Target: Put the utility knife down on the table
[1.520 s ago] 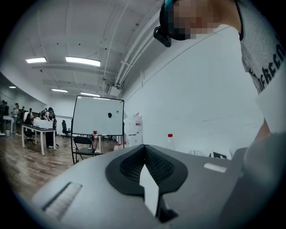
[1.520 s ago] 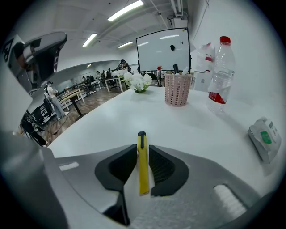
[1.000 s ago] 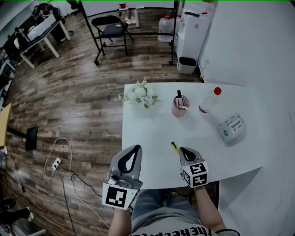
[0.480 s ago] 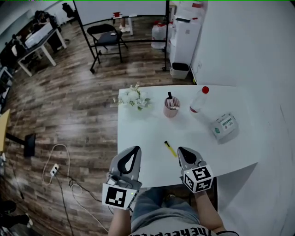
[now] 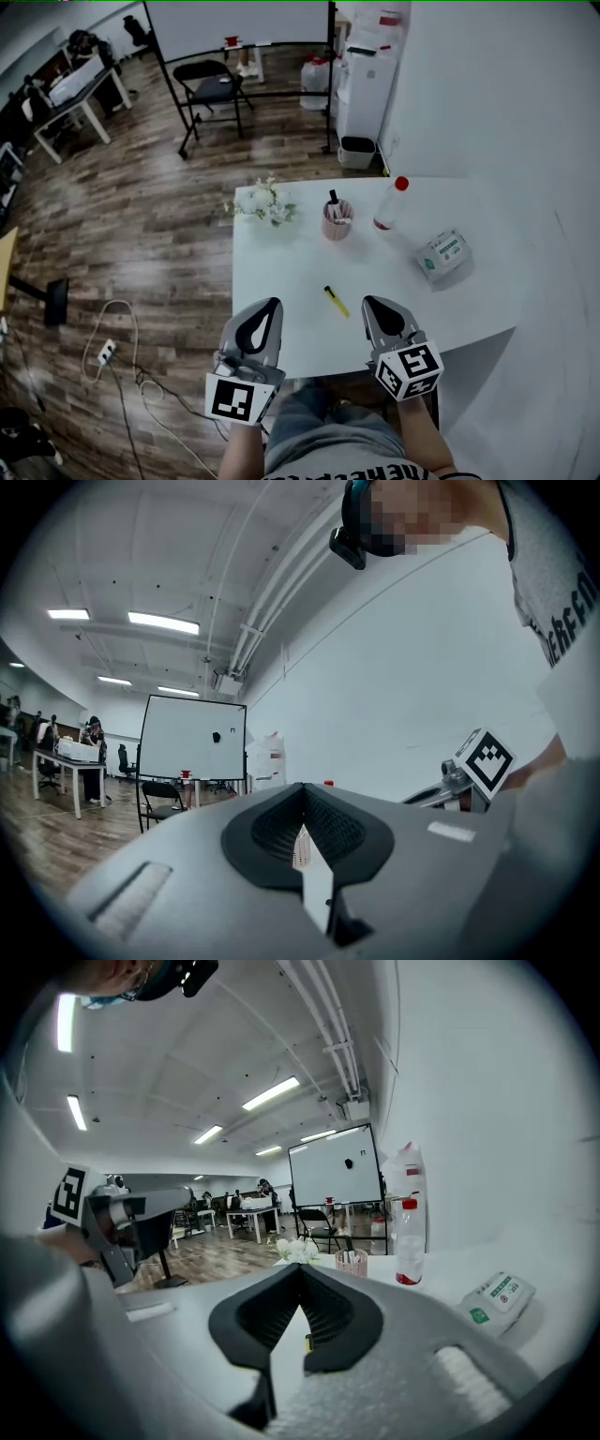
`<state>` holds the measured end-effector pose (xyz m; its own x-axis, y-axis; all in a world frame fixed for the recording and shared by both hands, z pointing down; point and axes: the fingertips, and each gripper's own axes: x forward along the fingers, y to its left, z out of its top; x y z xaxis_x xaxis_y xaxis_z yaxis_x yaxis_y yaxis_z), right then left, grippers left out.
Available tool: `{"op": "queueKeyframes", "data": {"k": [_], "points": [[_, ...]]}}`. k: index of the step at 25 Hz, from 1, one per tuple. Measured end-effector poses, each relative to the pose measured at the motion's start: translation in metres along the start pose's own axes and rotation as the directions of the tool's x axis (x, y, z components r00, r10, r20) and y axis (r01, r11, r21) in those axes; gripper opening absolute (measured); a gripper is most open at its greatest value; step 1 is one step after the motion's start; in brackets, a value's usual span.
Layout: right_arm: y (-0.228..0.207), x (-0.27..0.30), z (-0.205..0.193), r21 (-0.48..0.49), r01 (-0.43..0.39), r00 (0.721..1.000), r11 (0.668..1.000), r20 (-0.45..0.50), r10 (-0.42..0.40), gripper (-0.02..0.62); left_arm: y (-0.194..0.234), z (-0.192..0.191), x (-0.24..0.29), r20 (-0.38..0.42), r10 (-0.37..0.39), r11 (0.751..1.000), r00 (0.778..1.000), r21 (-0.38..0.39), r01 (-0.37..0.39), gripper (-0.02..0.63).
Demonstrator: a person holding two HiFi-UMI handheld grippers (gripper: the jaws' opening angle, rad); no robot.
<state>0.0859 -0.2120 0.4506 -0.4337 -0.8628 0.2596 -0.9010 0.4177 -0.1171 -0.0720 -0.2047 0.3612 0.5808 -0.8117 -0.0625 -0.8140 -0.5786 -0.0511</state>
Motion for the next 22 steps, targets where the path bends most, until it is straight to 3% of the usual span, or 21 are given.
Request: {"op": "queueKeyframes", "data": {"k": [22], "points": [[0.003,-0.062,0.058,-0.035,-0.011,0.978,0.999,0.209,0.018,0.002,-0.032,0.021,-0.013,0.045,0.013,0.999,0.999,0.032,-0.014,0.012]]}}
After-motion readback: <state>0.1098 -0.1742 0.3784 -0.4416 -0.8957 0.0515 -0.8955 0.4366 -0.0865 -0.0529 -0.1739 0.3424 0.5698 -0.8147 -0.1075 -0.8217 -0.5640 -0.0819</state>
